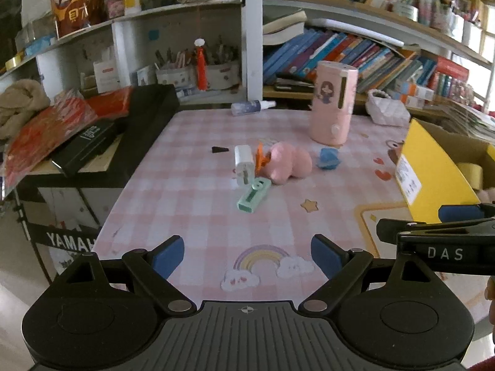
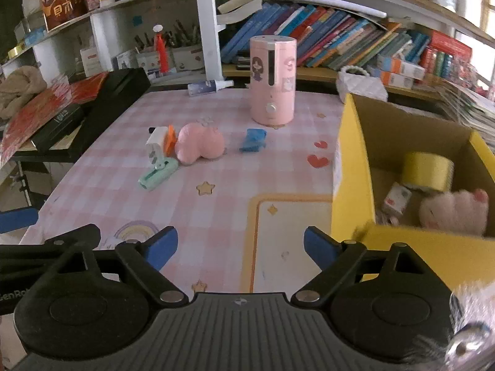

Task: Organize objects
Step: 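Move both tools toward the green highlighter and the blue cloth item, then grasp the green highlighter with the left tool while the right tool grasps the blue cloth item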

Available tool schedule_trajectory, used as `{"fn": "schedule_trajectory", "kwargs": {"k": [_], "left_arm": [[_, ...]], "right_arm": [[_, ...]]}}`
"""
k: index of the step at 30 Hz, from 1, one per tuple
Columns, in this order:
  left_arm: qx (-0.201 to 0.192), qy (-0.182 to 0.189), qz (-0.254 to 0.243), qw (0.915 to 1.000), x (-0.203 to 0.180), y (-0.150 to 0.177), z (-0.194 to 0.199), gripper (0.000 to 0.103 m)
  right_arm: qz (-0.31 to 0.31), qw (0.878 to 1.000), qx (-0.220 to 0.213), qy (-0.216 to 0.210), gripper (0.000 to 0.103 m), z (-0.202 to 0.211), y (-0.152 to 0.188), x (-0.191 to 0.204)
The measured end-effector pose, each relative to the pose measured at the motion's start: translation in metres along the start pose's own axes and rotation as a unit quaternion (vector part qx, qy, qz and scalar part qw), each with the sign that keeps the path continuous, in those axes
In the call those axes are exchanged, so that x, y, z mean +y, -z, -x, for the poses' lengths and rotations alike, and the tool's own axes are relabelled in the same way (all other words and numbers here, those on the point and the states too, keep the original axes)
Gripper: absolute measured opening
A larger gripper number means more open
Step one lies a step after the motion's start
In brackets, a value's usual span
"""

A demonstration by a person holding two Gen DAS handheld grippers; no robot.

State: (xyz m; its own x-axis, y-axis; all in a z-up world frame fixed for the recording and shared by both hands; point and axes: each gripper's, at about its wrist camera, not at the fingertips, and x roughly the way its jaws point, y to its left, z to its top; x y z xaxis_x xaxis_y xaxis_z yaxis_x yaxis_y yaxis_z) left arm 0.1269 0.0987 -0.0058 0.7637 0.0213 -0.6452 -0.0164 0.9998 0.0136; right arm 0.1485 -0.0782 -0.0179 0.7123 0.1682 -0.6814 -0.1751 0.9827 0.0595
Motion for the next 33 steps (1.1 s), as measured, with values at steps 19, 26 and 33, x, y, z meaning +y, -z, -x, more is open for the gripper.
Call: {"fn": "schedule_trajectory", "kwargs": {"k": [19, 26, 33], "left_arm": [[0.043, -0.021, 0.001, 0.9989, -0.007, -0.039, -0.1, 0.063], [0.069, -0.021, 0.001, 0.9974, -0.009, -0.047, -0.141, 0.055], [0.093, -0.017, 0.009, 0.9955, -0.007, -0.048, -0.163, 0.047]], "right_arm": [[-0.045, 0.999, 0.008, -0.012, 0.082, -0.099, -0.089, -0.026], [-0.043, 0.999, 0.028, 0.008, 0.082, -0.147, -0.111, -0.033], [-0.022, 0.998, 0.063, 0.022, 0.077, -0.194, -0.119, -0.034]]}}
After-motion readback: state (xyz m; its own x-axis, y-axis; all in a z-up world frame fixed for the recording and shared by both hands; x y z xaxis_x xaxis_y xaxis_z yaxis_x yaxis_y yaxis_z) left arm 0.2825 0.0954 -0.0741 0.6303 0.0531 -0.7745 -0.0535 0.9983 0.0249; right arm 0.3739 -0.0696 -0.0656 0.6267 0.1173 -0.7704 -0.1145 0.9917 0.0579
